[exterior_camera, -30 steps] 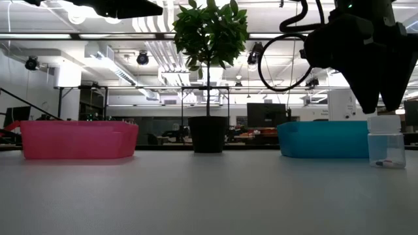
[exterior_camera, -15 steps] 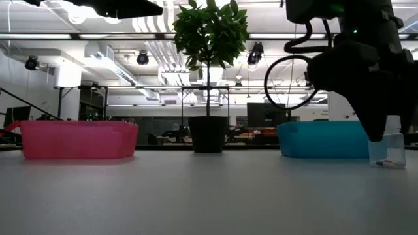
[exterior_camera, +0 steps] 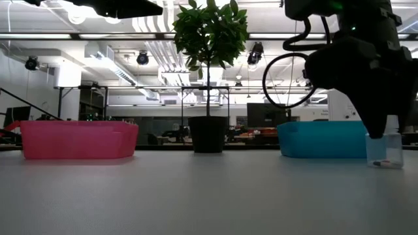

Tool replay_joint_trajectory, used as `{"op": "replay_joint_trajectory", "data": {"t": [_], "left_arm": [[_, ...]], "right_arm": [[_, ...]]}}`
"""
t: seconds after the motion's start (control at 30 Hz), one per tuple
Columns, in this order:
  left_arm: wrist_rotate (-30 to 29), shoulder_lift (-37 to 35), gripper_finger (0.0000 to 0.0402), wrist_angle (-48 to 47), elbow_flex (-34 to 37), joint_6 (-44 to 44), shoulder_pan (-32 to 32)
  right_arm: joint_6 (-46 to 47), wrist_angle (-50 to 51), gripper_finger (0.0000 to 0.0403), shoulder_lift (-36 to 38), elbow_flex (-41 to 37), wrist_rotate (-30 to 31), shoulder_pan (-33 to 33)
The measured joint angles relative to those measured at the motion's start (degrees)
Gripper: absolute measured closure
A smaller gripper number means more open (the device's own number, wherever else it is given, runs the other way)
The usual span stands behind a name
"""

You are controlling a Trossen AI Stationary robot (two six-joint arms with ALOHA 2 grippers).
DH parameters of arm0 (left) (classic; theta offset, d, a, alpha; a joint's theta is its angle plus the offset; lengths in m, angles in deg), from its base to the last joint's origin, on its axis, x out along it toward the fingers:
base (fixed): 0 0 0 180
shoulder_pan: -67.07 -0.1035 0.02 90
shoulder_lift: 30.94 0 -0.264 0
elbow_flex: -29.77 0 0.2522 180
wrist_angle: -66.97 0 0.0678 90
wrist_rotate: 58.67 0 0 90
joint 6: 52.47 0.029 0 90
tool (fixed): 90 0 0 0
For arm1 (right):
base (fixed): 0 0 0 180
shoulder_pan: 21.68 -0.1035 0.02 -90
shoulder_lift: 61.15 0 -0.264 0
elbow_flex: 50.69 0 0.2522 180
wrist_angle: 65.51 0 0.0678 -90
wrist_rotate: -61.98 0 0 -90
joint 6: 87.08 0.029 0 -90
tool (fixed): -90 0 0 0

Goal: Pick and place medicine bottles into bin by pill shape (circle, oval)
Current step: Put the transparent capsule bottle into the blue bin

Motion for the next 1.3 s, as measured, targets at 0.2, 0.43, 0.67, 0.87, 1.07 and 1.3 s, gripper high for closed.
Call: {"op": "replay_joint_trajectory", "data": {"t": [0.2, 0.43, 0.67, 0.87, 1.07, 1.3], "left_arm": [[0.0, 0.0, 0.0242, 0.0, 0.0, -0.07, 0.02], [0.0, 0.0, 0.0242, 0.0, 0.0, -0.09, 0.01], [0.0, 0.0, 0.0242, 0.02, 0.0, -0.09, 0.02], [0.0, 0.0, 0.0242, 0.04, 0.0, -0.1, 0.0], [0.01, 0.0, 0.0242, 0.04, 0.0, -0.09, 0.01], [0.0, 0.02, 0.0242, 0.04, 0.02, -0.1, 0.0]], "right_arm": [[-0.85, 0.02, 0.0268, 0.0, 0.3, 0.0, -0.01], [-1.42, 0.06, 0.0265, 0.02, 0.3, -0.02, 0.0], [-2.78, 2.08, 0.0265, 0.91, 4.16, -0.03, 0.16], [-5.85, 3.35, 0.0266, 0.92, 10.12, 1.04, 2.66], [-12.96, 6.25, 0.0265, 0.92, 16.68, 2.99, 7.37], [-24.39, 16.02, 0.0264, 0.92, 23.55, 3.2, 14.65]]}}
